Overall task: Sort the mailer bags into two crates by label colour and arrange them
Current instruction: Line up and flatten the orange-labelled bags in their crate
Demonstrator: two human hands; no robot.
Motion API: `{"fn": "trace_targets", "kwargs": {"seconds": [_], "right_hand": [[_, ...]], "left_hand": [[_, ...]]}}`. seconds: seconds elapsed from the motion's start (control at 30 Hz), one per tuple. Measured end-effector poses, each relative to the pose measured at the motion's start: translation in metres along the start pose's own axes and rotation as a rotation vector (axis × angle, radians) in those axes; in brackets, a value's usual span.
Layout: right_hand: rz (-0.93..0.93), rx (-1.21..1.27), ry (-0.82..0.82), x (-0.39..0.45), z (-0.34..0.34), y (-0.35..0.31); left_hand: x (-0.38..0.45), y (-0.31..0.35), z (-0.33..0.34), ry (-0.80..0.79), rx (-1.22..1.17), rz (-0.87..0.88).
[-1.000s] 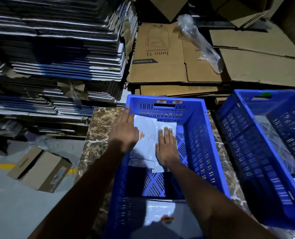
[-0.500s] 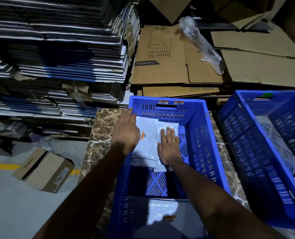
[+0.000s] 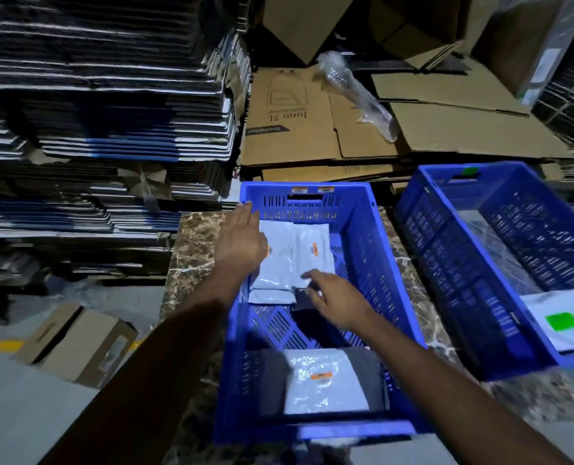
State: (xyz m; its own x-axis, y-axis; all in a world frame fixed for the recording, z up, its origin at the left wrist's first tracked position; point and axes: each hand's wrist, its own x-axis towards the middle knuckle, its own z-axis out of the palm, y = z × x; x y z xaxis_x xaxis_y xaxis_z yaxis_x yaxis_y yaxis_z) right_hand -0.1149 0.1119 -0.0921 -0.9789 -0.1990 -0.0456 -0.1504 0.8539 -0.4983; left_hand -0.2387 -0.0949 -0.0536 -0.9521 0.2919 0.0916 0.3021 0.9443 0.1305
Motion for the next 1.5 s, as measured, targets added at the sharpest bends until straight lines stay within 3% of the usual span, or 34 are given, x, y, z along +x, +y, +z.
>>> {"fn": "trace_targets", "kwargs": {"seconds": [0.17, 0.27, 0.37, 0.57, 0.67, 0.77, 0.83, 0.9, 1.0, 1.17, 1.37, 1.5], "right_hand": [[-0.072, -0.068, -0.438, -0.045, 0.010, -0.009], [-0.090, -0.111, -0.516, -0.054, 0.012, -0.011], [-0.057, -0.136, -0.469, -0.054, 0.005, -0.015], [-0.053, -0.011, -0.301, -0.061, -0.014, -0.012], [-0.017, 0.231, -0.168, -0.062, -0.027, -0.004], [0.022, 0.502, 0.036, -0.058, -0.033, 0.003], [0.095, 0.701, 0.100, -0.055, -0.035, 0.003], [0.086, 0.761, 0.023, -0.053, -0.038, 0.003], [-0.006, 0.481, -0.207, -0.052, -0.039, 0.000], [-0.097, 0.190, -0.326, -0.045, -0.029, -0.004], [-0.009, 0.456, -0.352, -0.029, -0.051, -0.014], [0.043, 0.535, -0.636, -0.024, -0.044, -0.020]], "left_hand": [[-0.033, -0.002, 0.017, -0.125, 0.102, 0.045], [-0.049, -0.001, 0.024, -0.144, 0.130, 0.071], [-0.058, 0.001, 0.020, -0.125, 0.121, 0.082], [-0.068, 0.006, 0.001, -0.074, -0.121, 0.049], [-0.073, 0.005, 0.001, 0.006, -0.323, -0.019], [-0.079, 0.010, -0.008, 0.120, -0.677, -0.113], [-0.084, 0.017, -0.016, 0.094, -0.838, -0.148], [-0.089, 0.024, -0.023, -0.002, -0.965, -0.193], [-0.094, 0.030, -0.024, -0.037, -1.072, -0.235], [-0.101, 0.027, -0.022, 0.032, -0.938, -0.176], [-0.092, 0.020, -0.023, 0.063, -1.033, -0.210], [-0.091, 0.022, -0.024, 0.045, -1.046, -0.203]]}}
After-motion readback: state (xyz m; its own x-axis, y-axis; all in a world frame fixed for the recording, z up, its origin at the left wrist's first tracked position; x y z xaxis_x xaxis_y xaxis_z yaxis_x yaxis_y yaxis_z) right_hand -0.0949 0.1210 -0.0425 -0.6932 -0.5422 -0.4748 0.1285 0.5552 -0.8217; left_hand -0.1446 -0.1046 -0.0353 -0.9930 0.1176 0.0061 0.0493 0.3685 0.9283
